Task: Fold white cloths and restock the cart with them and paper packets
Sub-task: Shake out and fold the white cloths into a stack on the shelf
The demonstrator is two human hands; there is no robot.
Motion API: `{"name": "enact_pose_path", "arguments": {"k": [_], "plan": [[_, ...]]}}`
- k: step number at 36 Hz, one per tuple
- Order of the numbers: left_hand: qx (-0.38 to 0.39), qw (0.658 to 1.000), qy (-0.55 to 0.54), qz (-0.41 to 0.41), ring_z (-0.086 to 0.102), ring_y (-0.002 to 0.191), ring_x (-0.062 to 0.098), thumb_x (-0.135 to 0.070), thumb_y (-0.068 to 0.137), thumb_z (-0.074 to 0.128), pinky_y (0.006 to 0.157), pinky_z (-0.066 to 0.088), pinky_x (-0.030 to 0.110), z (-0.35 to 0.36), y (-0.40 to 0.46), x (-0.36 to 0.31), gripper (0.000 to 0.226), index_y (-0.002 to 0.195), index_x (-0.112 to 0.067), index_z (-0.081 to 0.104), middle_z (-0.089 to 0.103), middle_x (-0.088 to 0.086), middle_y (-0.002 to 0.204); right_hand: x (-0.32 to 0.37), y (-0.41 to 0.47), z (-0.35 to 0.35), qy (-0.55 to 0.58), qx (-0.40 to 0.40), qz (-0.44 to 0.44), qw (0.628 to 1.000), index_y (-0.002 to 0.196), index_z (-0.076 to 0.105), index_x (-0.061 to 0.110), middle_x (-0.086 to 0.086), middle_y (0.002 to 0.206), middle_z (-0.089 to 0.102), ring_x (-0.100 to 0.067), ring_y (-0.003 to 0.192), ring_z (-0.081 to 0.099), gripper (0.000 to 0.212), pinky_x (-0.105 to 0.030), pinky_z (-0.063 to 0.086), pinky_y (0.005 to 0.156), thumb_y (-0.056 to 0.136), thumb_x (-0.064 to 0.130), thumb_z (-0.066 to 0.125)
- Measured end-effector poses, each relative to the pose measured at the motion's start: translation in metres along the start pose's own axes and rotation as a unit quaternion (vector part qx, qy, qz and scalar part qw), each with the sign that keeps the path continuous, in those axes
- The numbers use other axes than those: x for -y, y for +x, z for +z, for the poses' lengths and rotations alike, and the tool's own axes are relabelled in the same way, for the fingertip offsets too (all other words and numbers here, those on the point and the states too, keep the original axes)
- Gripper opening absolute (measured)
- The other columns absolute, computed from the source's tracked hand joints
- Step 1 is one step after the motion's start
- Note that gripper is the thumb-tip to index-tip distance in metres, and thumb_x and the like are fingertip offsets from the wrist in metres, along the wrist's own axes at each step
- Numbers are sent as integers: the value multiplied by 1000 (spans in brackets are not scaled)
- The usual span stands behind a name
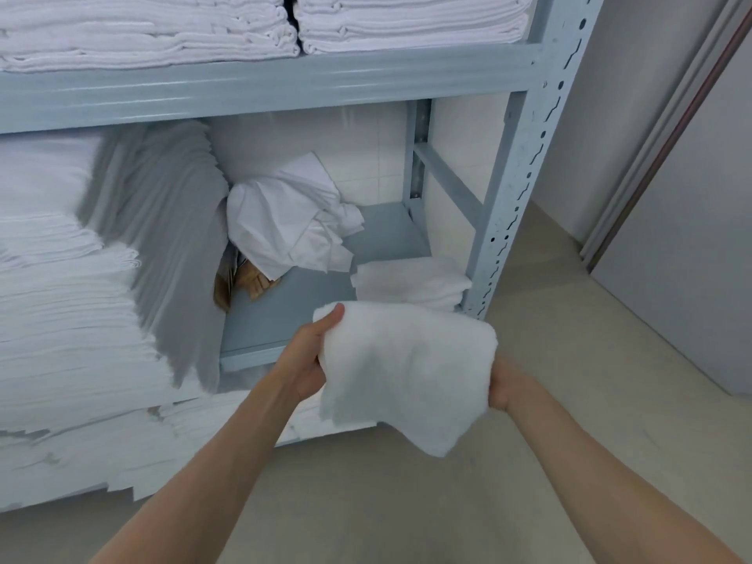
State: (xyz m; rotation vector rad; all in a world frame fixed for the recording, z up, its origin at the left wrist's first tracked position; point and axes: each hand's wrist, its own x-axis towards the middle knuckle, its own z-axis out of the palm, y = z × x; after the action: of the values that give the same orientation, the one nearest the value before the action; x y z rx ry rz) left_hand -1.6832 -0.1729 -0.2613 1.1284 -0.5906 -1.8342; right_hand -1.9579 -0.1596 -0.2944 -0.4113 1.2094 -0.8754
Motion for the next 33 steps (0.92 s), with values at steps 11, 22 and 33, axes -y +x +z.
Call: {"name": "enact_pose_path", "arguments": {"k": [11, 22, 33], "plan": [[-108, 927, 344, 107, 73, 82, 23, -40, 91, 68, 62, 58, 27, -14, 13, -32, 28, 99, -14, 71, 77, 3, 88, -13, 8, -11, -80, 6, -81, 993, 116, 68, 1, -16, 118, 71, -29, 107, 69, 41, -43, 54, 92, 85, 26, 72], [-206, 917, 334, 68, 57, 116, 31, -41, 73, 86, 102, 48, 49, -19, 22, -38, 86, 138, -4, 42, 53, 12, 130, 22, 10, 13, -258, -129, -230, 929, 128, 57, 24, -1, 126, 53, -20, 114, 58, 55, -31, 48, 88, 81, 41, 79], [-19, 768, 633, 98, 50, 108, 25, -14, 62, 92, 97, 45, 29, 0, 14, -32, 73, 126, -28, 59, 43, 4, 126, 26, 3, 1, -368, -1, -229, 901, 128, 57, 33, 11, 128, 53, -7, 110, 56, 66, -22, 48, 88, 74, 6, 83]]}}
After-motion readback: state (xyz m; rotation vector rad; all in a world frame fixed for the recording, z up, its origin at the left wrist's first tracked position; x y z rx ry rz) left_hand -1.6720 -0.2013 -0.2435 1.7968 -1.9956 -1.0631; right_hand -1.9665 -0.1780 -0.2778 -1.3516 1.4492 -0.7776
